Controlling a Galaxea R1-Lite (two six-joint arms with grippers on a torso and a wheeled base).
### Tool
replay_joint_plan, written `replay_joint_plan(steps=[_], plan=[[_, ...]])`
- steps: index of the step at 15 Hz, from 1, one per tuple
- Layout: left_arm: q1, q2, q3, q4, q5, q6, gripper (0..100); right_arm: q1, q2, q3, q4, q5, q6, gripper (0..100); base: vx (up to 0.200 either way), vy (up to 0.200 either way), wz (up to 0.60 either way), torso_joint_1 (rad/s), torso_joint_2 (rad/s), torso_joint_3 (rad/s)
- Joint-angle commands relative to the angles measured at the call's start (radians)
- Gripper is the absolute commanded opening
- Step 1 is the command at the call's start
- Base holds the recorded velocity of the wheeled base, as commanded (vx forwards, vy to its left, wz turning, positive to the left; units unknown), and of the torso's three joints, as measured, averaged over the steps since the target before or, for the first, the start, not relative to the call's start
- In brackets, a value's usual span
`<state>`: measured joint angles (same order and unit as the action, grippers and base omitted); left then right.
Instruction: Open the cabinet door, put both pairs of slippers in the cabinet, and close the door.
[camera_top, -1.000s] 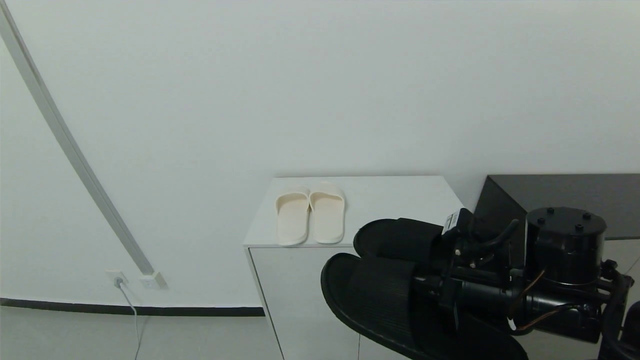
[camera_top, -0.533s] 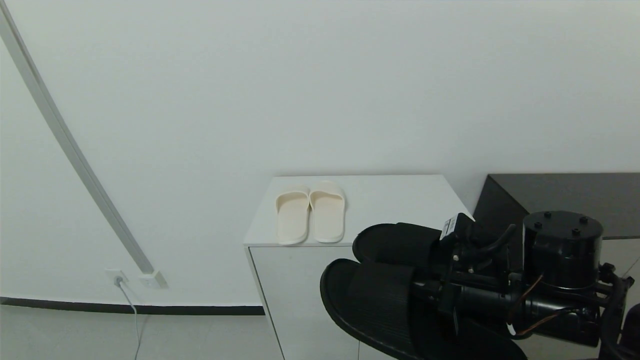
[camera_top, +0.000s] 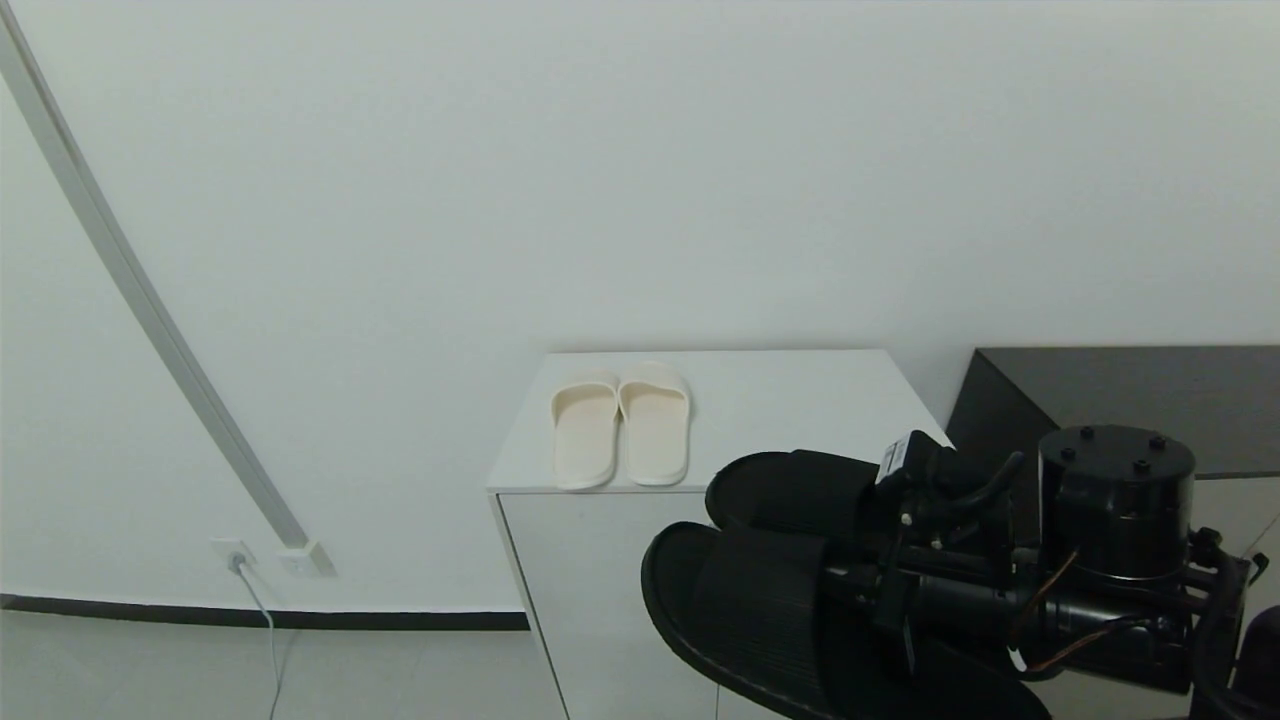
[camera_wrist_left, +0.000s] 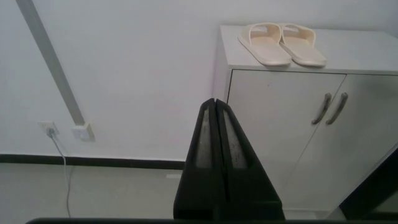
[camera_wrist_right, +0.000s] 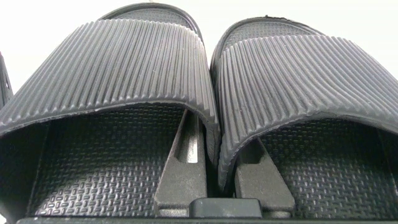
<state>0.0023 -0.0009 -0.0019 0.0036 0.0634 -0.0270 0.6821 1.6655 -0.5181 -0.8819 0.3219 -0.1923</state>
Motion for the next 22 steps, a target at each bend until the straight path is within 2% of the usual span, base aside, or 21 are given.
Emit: replay_joint_plan(steps=[1, 14, 22], plan=[[0.001, 0.001, -0.001, 0.001, -0.001, -0.001, 100, 0.000, 0.008, 0.000, 0.000, 0.000, -0.001, 0, 0.000, 0.000, 0.00, -0.036, 0.06, 0.041], [0.001, 0.001, 0.000, -0.001, -0.004, -0.001, 100, 0.000, 0.008, 0.015, 0.000, 0.000, -0.002, 0, 0.000, 0.000, 0.00, -0.155, 0.36, 0.198], [0.001, 0.001, 0.000, -0.001, -0.004, -0.001, 100, 0.000, 0.008, 0.021, 0.000, 0.000, -0.004, 0, 0.000, 0.000, 0.00, -0.225, 0.54, 0.319]])
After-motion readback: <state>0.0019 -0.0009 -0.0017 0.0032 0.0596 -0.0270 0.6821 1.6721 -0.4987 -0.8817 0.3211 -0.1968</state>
